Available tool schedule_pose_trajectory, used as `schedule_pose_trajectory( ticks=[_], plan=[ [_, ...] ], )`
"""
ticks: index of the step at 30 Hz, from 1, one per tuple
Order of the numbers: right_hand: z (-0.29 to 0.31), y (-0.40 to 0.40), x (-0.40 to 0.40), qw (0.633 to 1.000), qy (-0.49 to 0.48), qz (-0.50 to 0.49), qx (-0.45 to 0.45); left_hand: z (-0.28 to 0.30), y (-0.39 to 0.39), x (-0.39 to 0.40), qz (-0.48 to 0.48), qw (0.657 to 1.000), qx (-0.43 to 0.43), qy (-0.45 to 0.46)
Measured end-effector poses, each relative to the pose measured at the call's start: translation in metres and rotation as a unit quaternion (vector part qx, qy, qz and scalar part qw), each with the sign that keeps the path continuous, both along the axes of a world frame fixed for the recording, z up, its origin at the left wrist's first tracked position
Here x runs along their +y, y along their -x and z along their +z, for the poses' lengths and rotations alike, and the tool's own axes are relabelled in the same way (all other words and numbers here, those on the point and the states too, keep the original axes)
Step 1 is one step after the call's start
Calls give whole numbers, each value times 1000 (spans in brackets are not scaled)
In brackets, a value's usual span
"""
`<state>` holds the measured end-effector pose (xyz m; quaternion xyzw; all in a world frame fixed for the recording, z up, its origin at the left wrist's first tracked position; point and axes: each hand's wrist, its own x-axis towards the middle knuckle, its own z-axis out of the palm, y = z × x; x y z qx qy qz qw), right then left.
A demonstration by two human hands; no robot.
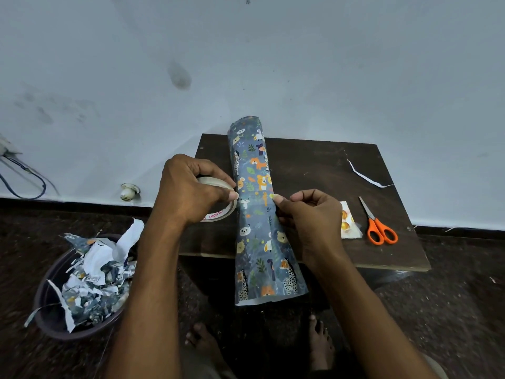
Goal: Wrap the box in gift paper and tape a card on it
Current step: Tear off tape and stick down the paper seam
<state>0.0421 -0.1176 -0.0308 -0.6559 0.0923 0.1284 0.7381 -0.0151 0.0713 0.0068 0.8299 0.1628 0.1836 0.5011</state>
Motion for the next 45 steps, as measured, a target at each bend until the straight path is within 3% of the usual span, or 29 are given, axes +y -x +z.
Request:
schedule_pose_trajectory(
  ticks=[5, 12, 15, 20, 23, 26, 31, 38, 45],
  plan=[
    [4, 5, -2, 983, 147, 0, -112, 0, 1, 1, 3, 1000, -5, 12],
    [5, 11, 7, 918, 299, 21, -261, 0, 2, 3, 8, 1000, -1, 8],
    [3, 13, 9, 904, 328, 45, -272, 1, 3, 3, 12, 1000, -3, 14],
    [6, 12, 7, 910, 324, 34, -258, 1, 2, 2, 6, 1000, -9, 16],
    [4, 13, 12, 857, 335, 26, -390, -1, 1, 3, 8, 1000, -6, 11],
    [-1, 16, 17, 806, 349, 95, -468, -3, 2, 4, 15, 1000, -4, 2],
    [4, 28, 19, 773, 433, 139, -442, -5, 3, 7, 15, 1000, -11, 0],
    [30, 41, 20, 799, 483, 188, -306, -5, 2, 6, 19, 1000, -11, 8],
    [37, 54, 34, 744, 564, 193, -301, -4, 3, 6, 19, 1000, -15, 12]
  ],
)
